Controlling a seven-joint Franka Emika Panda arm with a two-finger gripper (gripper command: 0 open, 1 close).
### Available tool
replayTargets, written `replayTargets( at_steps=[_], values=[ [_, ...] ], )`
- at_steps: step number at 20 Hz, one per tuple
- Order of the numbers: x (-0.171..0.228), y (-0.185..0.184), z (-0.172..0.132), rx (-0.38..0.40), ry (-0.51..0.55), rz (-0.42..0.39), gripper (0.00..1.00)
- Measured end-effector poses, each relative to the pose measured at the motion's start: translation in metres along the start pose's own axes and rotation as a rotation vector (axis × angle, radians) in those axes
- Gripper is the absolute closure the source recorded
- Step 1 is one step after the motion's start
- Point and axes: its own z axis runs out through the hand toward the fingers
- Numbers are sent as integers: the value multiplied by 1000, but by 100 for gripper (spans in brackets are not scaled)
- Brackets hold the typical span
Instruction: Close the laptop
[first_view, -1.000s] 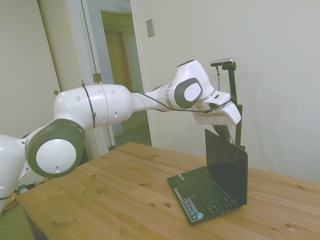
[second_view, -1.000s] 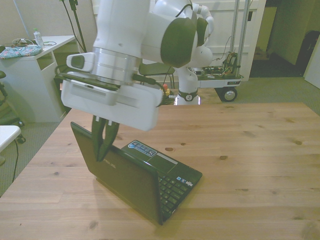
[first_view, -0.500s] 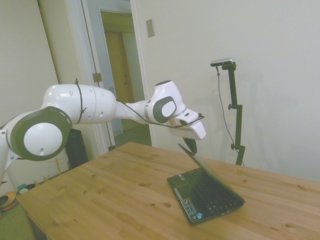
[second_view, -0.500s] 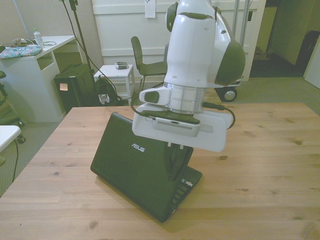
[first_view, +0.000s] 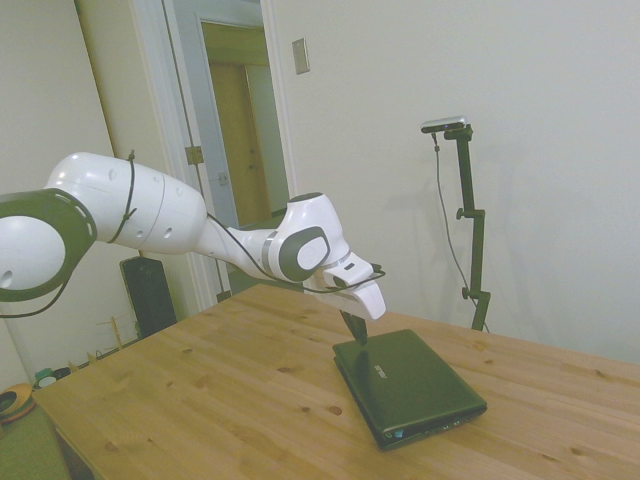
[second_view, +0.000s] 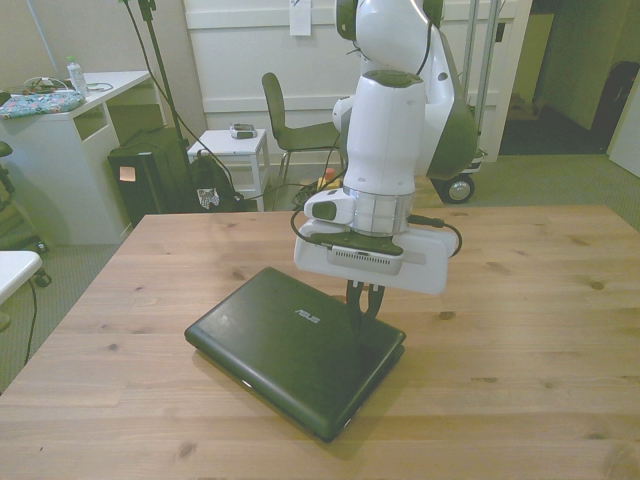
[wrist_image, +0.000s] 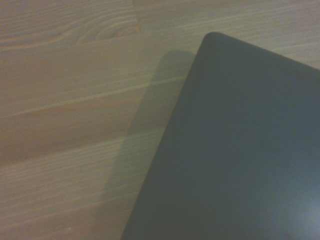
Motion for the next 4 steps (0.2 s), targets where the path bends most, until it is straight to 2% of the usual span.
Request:
replayTargets(
  at_steps=[4],
  values=[
    [-15,-12,-71,85,-25,-3,100]
  ],
)
